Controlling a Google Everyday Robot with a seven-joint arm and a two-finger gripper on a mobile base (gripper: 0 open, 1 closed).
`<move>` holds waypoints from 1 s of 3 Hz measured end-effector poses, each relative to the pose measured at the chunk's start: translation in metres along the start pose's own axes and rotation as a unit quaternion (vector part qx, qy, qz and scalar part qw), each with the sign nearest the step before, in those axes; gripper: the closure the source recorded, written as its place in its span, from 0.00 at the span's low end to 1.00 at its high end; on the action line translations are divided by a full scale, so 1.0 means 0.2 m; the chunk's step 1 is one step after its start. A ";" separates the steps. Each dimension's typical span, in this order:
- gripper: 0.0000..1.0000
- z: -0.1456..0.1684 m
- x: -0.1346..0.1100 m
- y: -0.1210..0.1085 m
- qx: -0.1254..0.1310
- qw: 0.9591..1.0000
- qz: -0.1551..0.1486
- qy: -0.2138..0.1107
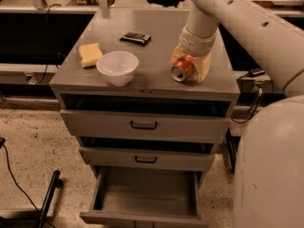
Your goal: Place coke can into bottom drawer
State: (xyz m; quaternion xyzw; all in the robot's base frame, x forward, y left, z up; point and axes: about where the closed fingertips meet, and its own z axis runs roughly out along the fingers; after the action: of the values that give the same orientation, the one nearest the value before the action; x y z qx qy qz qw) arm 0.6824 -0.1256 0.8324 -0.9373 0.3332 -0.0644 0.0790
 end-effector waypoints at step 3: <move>0.55 -0.02 -0.01 -0.02 0.014 1.000 0.003 -0.016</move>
Offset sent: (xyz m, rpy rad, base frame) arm -0.0036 0.0006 0.0091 0.0119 0.0095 0.0060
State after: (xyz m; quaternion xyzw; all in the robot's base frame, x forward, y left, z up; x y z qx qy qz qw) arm 0.6828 -0.1227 0.8379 -0.9360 0.3340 -0.0542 0.0973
